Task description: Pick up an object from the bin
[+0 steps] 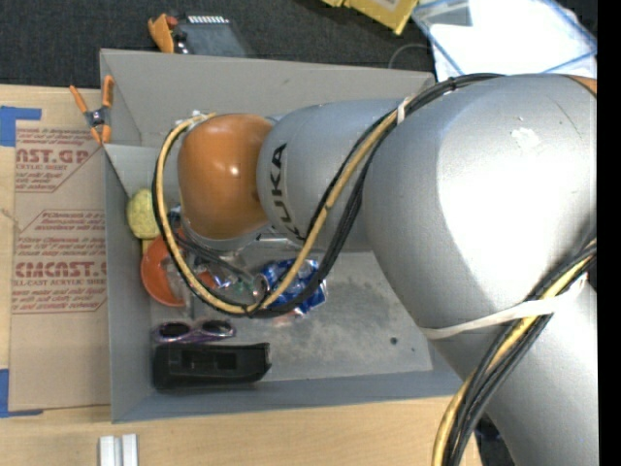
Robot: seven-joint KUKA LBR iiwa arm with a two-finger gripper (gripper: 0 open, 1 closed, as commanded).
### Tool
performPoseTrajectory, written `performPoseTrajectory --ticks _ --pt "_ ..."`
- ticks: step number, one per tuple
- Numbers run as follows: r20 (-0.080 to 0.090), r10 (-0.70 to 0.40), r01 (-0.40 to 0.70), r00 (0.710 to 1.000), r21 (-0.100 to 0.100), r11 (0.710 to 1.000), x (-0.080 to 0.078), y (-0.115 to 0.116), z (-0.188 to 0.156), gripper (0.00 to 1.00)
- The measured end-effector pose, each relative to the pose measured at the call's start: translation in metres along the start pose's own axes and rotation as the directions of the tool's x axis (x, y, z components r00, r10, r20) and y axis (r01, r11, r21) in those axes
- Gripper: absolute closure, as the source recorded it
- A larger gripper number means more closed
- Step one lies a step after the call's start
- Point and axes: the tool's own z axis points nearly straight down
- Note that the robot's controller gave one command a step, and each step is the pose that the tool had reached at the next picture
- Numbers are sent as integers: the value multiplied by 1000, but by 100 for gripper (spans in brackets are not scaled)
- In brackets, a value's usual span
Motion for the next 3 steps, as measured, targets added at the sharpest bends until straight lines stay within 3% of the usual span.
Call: performPoseTrajectory --ticks 1,2,3 --pt "-2 -81 81 997 1 997 2 -7 -2 100" --pt "-4 -81 81 997 0 997 0 1 -13 100" --pt "27 -215 215 976 6 977 72 -35 1 100"
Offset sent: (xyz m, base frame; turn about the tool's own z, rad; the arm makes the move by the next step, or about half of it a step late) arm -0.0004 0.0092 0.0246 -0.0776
